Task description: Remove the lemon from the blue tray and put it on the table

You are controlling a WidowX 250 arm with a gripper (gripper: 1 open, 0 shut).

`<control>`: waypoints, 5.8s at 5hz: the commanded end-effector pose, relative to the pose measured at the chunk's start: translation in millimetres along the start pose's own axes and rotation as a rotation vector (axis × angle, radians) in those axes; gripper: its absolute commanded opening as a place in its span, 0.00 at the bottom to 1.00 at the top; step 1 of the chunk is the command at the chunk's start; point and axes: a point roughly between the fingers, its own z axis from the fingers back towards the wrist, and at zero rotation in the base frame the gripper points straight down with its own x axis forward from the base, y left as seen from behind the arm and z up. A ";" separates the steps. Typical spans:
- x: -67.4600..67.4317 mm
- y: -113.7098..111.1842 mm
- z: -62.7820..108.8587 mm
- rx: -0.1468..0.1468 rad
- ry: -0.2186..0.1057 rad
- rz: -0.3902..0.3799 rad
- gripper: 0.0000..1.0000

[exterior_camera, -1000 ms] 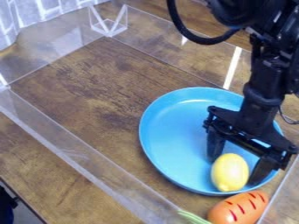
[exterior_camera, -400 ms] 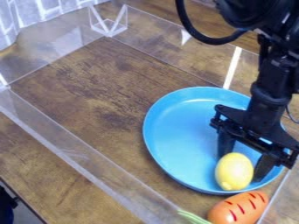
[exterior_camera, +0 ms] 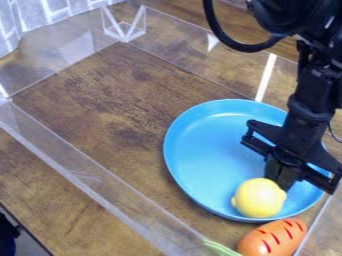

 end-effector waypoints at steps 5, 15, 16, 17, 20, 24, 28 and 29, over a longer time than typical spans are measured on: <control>-21.7 87.3 133.5 0.064 -0.216 0.134 0.00; -75.6 96.9 92.1 0.073 -0.128 -0.053 1.00; -73.9 94.6 86.4 0.069 -0.122 -0.068 1.00; -70.3 89.1 79.5 0.064 -0.122 -0.102 1.00; -60.6 69.0 55.5 0.052 -0.126 -0.079 1.00; -37.0 23.2 8.1 0.024 -0.196 -0.036 1.00; -11.4 23.4 7.5 0.010 -0.256 -0.033 1.00; -6.6 24.1 6.0 0.004 -0.267 -0.031 1.00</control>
